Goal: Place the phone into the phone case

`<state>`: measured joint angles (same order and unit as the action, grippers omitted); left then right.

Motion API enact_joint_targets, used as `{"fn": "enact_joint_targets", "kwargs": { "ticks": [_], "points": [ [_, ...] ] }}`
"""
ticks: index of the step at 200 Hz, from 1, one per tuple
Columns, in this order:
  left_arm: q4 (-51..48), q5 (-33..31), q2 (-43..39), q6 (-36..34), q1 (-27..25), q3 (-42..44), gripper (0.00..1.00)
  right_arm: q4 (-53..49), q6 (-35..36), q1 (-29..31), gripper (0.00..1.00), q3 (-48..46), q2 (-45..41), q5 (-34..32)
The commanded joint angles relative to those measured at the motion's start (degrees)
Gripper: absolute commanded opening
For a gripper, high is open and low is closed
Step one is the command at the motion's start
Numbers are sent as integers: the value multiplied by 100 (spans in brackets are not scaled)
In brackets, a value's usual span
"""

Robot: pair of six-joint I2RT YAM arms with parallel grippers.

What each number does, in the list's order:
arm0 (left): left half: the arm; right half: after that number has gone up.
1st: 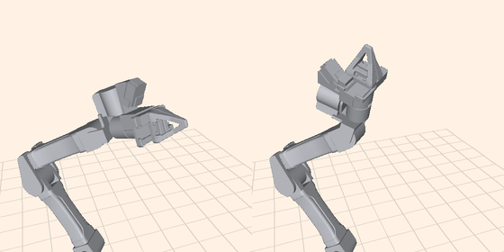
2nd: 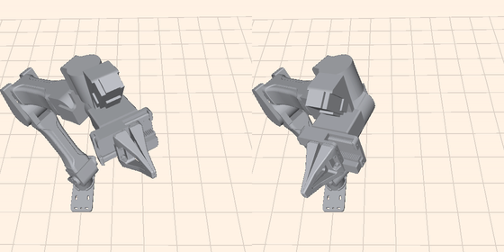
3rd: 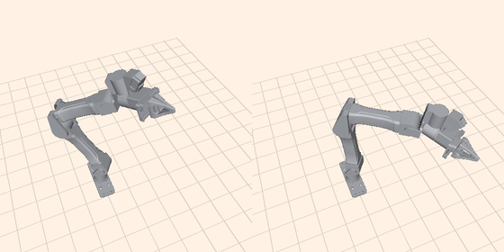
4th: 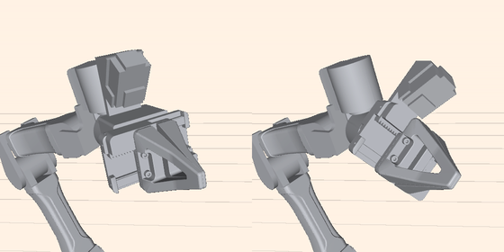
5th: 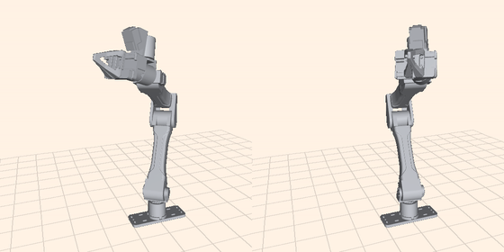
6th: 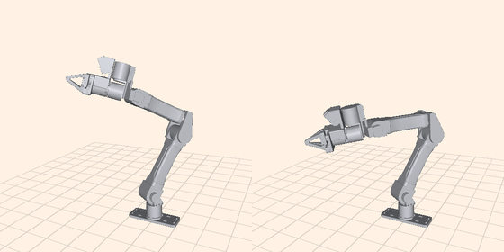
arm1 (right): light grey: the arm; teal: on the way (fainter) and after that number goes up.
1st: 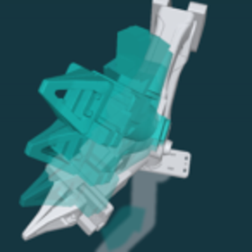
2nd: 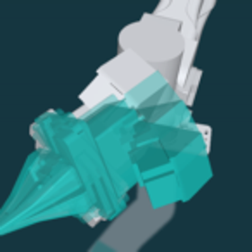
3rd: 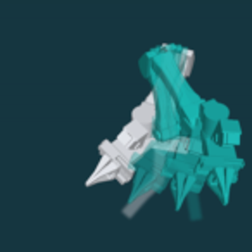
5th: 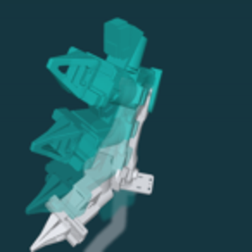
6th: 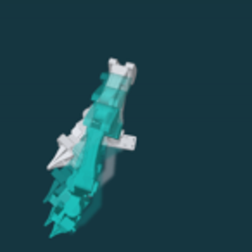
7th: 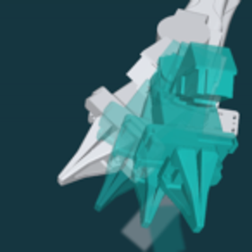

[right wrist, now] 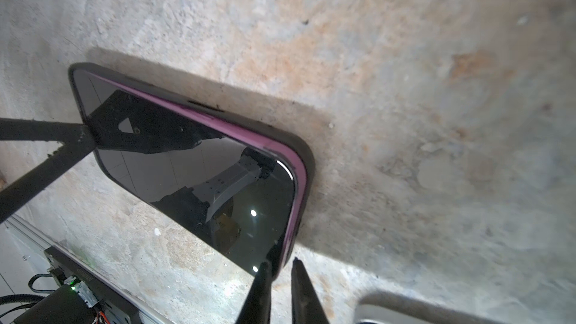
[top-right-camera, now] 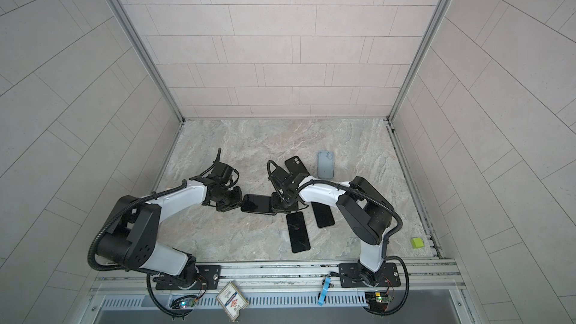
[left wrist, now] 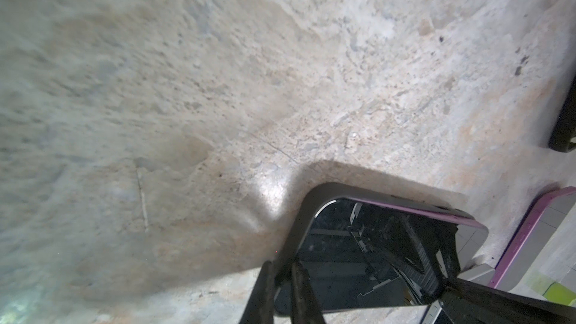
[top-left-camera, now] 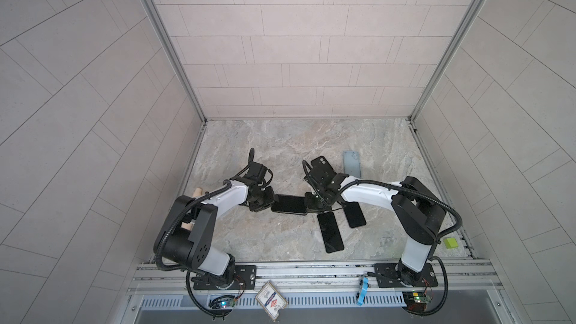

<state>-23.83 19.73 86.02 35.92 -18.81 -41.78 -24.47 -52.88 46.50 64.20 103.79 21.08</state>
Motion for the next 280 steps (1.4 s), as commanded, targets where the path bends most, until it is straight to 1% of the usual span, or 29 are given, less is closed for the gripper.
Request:
{"fn": "enact_joint_targets", "kwargs": {
  "ticks": [1, 21, 74, 139, 151, 280],
  "points": [
    [-25, -116, 115, -77, -35, 109, 13, -32, -117, 69, 15, -48, 123, -133],
    [-20, -82, 104, -59, -35, 122, 13, -58, -215, 105, 11, -68, 133, -234],
    [2, -36, -8, 42, -51, 229, 13, 240, -582, 172, 10, -336, 149, -341],
    [80, 24, -11, 112, -79, 297, 13, 169, -639, 227, 10, -387, 376, -403],
    [89, 39, -9, 110, -88, 294, 13, 175, -666, 258, 8, -414, 412, -408],
    [155, 54, -14, 134, -114, 354, 12, 293, -842, 582, 7, -435, 820, -458]
  ]
}}
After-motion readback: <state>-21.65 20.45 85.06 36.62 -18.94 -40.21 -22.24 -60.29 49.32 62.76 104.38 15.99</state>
